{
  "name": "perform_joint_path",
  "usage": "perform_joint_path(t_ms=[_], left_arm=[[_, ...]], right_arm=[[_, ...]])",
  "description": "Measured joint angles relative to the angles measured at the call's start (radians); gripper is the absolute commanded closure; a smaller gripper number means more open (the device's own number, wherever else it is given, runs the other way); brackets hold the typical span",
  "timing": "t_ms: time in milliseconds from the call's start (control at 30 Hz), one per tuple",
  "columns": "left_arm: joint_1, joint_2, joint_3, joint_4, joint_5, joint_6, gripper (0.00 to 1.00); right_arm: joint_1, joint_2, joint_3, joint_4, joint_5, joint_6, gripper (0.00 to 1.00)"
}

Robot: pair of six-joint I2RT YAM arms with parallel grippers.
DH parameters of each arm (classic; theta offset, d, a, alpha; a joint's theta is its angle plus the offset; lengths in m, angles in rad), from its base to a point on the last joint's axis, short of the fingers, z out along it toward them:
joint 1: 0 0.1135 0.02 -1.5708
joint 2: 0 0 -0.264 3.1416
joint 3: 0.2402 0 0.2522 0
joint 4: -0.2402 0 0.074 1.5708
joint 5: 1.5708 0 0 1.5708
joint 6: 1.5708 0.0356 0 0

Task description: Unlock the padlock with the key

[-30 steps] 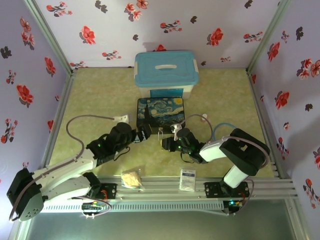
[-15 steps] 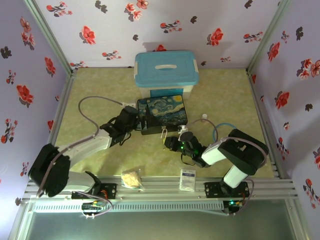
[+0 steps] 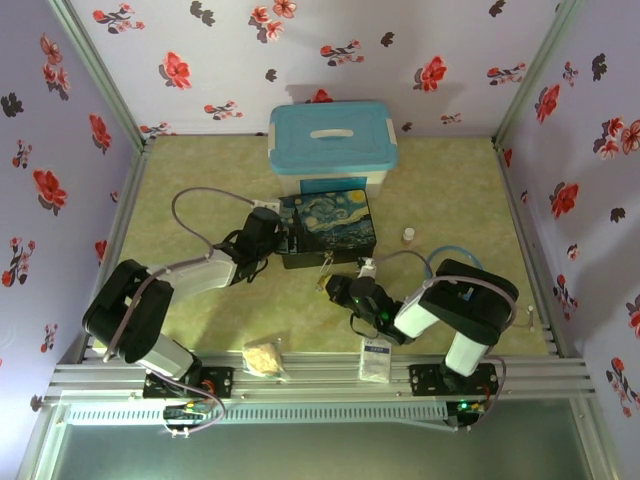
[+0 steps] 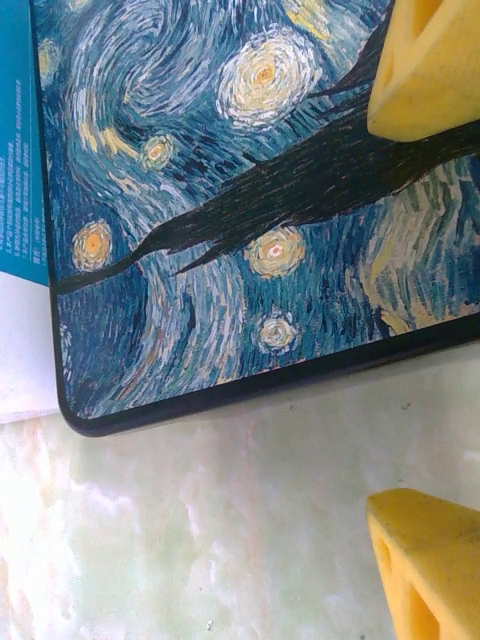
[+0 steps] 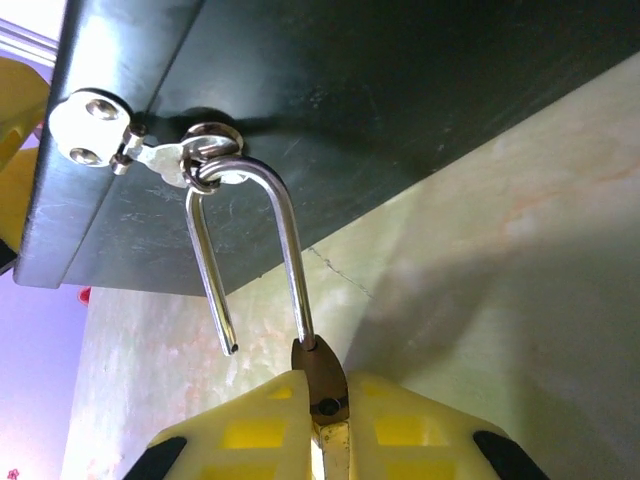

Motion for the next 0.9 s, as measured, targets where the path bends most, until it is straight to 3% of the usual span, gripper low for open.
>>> perform_joint_path(t_ms=[100,367,567,900], left_arm=[[0.003,0.0,0.0,0.0,0.005,0.0,0.1],[0.007,-0.001,0.011,-0.013,0.008,0.0,0.07],[0.01,-0.001,0.032,-0.032,0.008,0.001,0.07],[0.01,-0.001,0.034,-0.046,0.008,0.004,0.07]], right_arm=[[0.001,-0.053,-0.021,-0.04,0.021,-0.008,0.82],[0.001,-0.246,0.015,-0.406,0.049,-0.117,0.57],[0.0,-0.257,0.085,-0.571,0.037,-0.228,0.4],[-0.031,-0.217,0.14,-0.62,-0.06,-0.381,0.4]])
